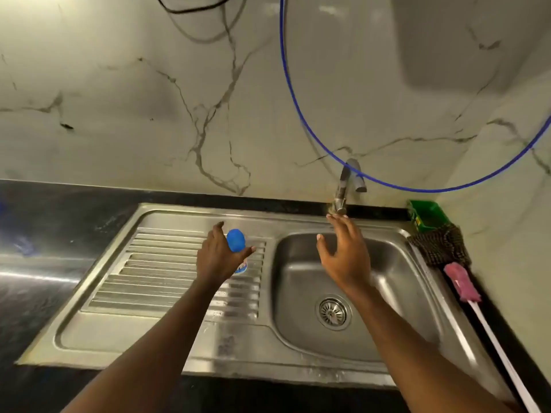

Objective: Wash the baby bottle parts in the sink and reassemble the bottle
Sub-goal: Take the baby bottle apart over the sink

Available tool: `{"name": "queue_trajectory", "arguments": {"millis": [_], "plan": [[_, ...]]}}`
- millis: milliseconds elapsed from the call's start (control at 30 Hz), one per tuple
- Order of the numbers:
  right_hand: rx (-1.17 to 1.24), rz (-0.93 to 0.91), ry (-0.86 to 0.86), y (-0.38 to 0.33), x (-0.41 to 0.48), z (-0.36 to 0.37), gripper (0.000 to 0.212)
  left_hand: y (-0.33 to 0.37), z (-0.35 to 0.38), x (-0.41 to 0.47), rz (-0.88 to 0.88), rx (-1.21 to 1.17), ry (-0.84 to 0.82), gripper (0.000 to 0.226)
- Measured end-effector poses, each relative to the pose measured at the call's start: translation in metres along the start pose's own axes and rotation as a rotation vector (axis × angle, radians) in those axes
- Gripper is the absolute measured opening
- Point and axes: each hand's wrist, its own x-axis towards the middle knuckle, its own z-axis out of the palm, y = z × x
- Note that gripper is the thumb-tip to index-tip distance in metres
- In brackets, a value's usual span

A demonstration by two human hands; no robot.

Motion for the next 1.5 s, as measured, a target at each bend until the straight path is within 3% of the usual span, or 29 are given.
{"name": "queue_trajectory", "arguments": {"millis": [133, 267, 433, 600, 733, 867, 967, 1067, 1233, 1333, 1500], "plan": [[0.024, 0.059, -0.052, 0.006, -0.013, 0.011, 0.051, -0.011, 0.02, 0.003, -0.097, -0.157, -0.059, 0.09], [0.012, 0.088, -0.066, 0.014, -0.019, 0.016, 0.051, -0.01, 0.034, 0.009, -0.074, -0.211, -0.008, 0.066], [0.081, 0.221, -0.063, 0.034, -0.024, 0.02, 0.041, 0.021, 0.052, 0.006, 0.077, -0.213, -0.027, 0.065], [0.239, 0.408, -0.074, 0.063, -0.023, 0.024, 0.026, 0.062, 0.085, -0.002, 0.221, -0.17, -0.201, 0.076], [0.434, 0.543, -0.161, 0.09, -0.021, 0.033, 0.017, 0.08, 0.125, -0.004, 0.256, -0.089, -0.271, 0.065], [0.42, 0.597, -0.288, 0.125, -0.03, 0.052, 0.023, 0.084, 0.173, -0.004, 0.372, -0.006, -0.298, 0.059], [0.35, 0.638, -0.383, 0.148, -0.037, 0.069, 0.044, 0.085, 0.2, -0.002, 0.464, -0.012, -0.282, 0.055], [0.386, 0.727, -0.38, 0.161, -0.04, 0.081, 0.047, 0.088, 0.219, -0.004, 0.562, -0.021, -0.251, 0.054], [0.487, 0.773, -0.317, 0.18, -0.041, 0.097, 0.043, 0.083, 0.24, 0.006, 0.522, 0.015, -0.283, 0.086], [0.539, 0.792, -0.36, 0.184, -0.032, 0.097, 0.039, 0.082, 0.239, 0.012, 0.503, 0.056, -0.249, 0.069], [0.424, 0.867, -0.481, 0.188, -0.026, 0.102, 0.062, 0.081, 0.241, 0.009, 0.573, 0.073, -0.216, 0.056]]}}
